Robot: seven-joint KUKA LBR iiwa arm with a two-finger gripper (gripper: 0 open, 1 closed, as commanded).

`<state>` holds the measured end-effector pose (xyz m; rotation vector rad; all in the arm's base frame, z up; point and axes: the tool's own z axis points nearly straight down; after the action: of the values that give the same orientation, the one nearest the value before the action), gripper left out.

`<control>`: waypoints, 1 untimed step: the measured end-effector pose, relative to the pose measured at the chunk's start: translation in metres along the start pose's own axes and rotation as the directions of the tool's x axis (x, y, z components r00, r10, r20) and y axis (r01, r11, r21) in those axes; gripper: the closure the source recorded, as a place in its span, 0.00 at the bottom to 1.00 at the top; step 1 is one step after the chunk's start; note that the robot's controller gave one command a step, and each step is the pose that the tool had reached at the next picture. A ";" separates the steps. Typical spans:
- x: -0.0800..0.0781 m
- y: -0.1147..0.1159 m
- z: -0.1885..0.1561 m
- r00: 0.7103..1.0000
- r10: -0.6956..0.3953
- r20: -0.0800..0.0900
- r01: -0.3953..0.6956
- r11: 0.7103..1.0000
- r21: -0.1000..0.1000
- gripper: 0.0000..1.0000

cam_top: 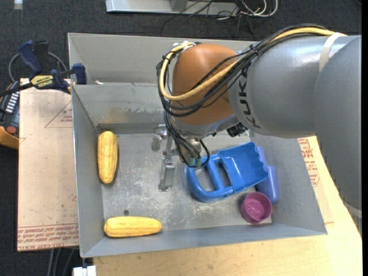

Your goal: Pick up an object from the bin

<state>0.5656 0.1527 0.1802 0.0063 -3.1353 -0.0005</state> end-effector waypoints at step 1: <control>-0.002 -0.001 -0.005 1.000 0.005 0.007 -0.005 1.000 -0.001 0.00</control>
Offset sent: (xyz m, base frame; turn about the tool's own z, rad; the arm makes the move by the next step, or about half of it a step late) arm -0.0652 0.0601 -0.1102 -0.2677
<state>0.5672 0.1515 0.1851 -0.0012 -3.1424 -0.0022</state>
